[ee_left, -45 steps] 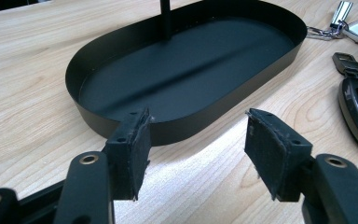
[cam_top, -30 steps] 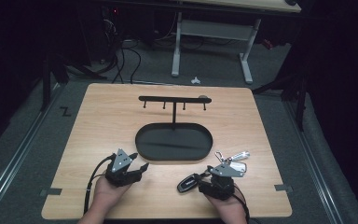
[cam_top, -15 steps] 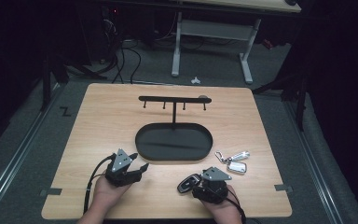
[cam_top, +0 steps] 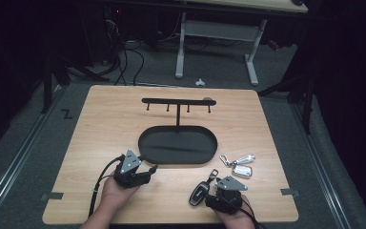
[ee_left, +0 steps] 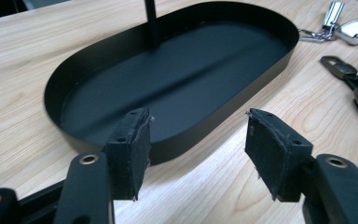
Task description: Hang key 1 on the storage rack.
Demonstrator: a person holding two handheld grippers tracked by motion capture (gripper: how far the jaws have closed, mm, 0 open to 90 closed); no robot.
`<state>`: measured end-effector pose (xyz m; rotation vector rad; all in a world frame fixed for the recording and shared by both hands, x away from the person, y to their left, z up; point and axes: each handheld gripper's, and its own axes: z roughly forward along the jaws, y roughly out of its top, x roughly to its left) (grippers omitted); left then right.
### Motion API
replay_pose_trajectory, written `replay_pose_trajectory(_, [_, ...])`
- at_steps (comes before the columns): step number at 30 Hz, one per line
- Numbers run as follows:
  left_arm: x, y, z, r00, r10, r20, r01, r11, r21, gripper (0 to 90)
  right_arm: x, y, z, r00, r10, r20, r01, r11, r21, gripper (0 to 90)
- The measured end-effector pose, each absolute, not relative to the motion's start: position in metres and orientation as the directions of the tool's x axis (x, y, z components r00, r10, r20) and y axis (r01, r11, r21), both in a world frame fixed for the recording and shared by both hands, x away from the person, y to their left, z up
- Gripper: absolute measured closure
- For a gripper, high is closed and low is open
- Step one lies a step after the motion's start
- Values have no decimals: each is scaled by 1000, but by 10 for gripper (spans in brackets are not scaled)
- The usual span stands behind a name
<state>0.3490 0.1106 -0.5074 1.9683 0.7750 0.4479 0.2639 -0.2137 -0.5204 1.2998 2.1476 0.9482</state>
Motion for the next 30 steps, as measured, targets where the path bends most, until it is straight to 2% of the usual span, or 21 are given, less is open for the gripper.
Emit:
replay_pose_trajectory(9, [353, 99, -509, 747, 665, 21, 323, -391, 862, 404, 250, -241, -522, -384, 923, -9, 619, 265, 739, 328])
replay_pose_trajectory(16, [353, 102, -510, 739, 673, 27, 329, -396, 857, 403, 249, -241, -515, -387, 922, 15, 595, 237, 768, 338])
replay_pose_trajectory(22, [349, 111, -511, 725, 688, 29, 341, -396, 853, 403, 264, -230, -513, -411, 912, 19, 579, 245, 778, 369])
replay_pose_trajectory(26, [345, 122, -512, 709, 705, 30, 354, -392, 849, 402, 283, -228, -517, -403, 914, 41, 619, 240, 748, 425])
replay_pose_trajectory(30, [341, 136, -512, 684, 730, 14, 375, -367, 851, 402, 294, -226, -522, -390, 920, 38, 657, 249, 711, 444])
